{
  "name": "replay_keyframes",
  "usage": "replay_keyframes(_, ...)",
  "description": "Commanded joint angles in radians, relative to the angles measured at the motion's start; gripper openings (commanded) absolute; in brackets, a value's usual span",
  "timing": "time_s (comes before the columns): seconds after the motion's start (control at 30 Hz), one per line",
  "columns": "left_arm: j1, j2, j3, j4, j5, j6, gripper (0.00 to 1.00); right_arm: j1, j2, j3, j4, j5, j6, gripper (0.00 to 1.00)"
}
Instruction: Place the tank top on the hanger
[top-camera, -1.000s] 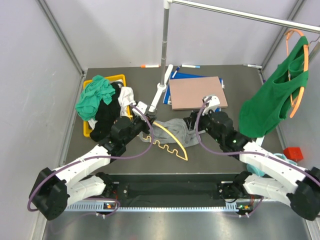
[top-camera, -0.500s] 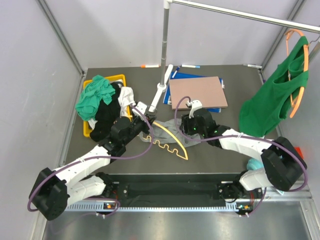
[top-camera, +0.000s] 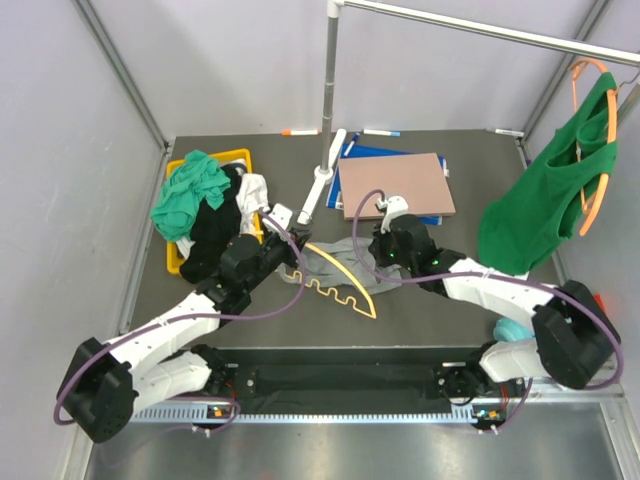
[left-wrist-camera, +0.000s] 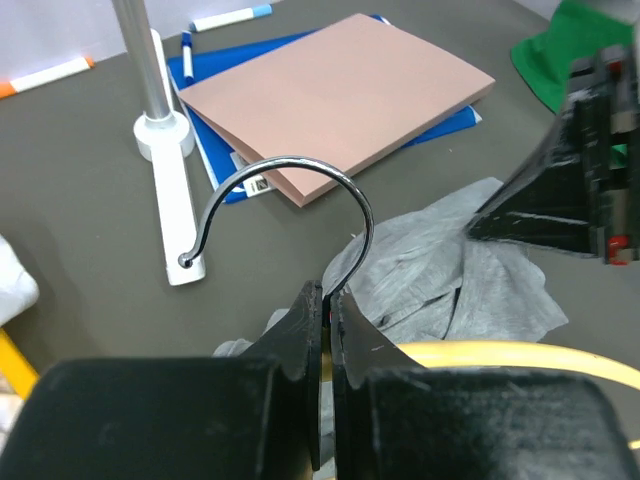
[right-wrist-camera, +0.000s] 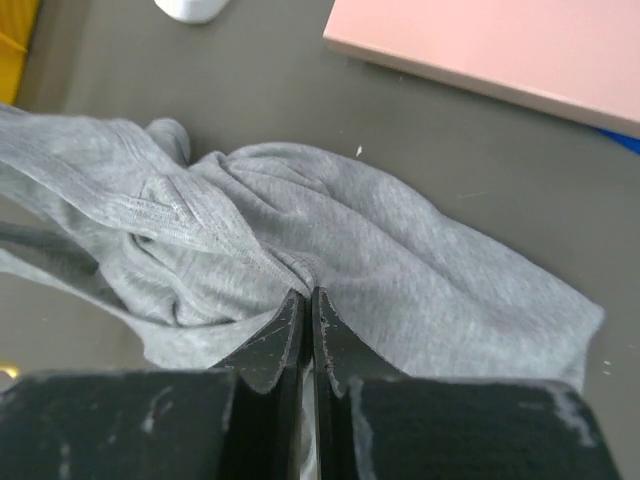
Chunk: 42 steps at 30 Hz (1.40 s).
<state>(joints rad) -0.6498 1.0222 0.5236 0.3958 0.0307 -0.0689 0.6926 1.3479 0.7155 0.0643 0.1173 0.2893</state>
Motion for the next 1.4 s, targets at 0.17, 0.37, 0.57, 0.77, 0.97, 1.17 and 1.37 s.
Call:
replay_keyframes(0.17, -0.002, -0.129, 0.016, 0.103, -0.13, 0.014, 0.0, -0.001, -0.236, -0.04, -0.116, 0.019, 0.016, 0.0)
replay_keyframes(0.37, -0.002, -0.152, 0.038, 0.127, -0.238, 0.029, 0.0, -0.002, -0.329, -0.102, -0.152, -0.03, 0.036, 0.0)
replay_keyframes(0.57, -0.002, -0.149, 0.038, 0.199, -0.301, 0.075, 0.0, -0.001, -0.384, -0.111, -0.185, -0.083, 0.053, 0.0)
replay_keyframes(0.77, -0.001, -0.137, 0.023, 0.276, -0.339, 0.13, 0.0, -0.001, -0.437, -0.102, -0.224, -0.157, 0.082, 0.0)
replay_keyframes(0.97, -0.001, -0.14, 0.003, 0.317, -0.368, 0.146, 0.0, -0.001, -0.47, -0.096, -0.247, -0.208, 0.103, 0.0)
replay_keyframes(1.17, -0.001, -0.136, -0.025, 0.342, -0.353, 0.118, 0.0, -0.001, -0.49, -0.108, -0.167, -0.277, 0.154, 0.0)
replay_keyframes(1.37, -0.002, -0.11, -0.051, 0.363, -0.336, 0.078, 0.0, 0.007, -0.48, -0.08, -0.074, -0.324, 0.194, 0.0)
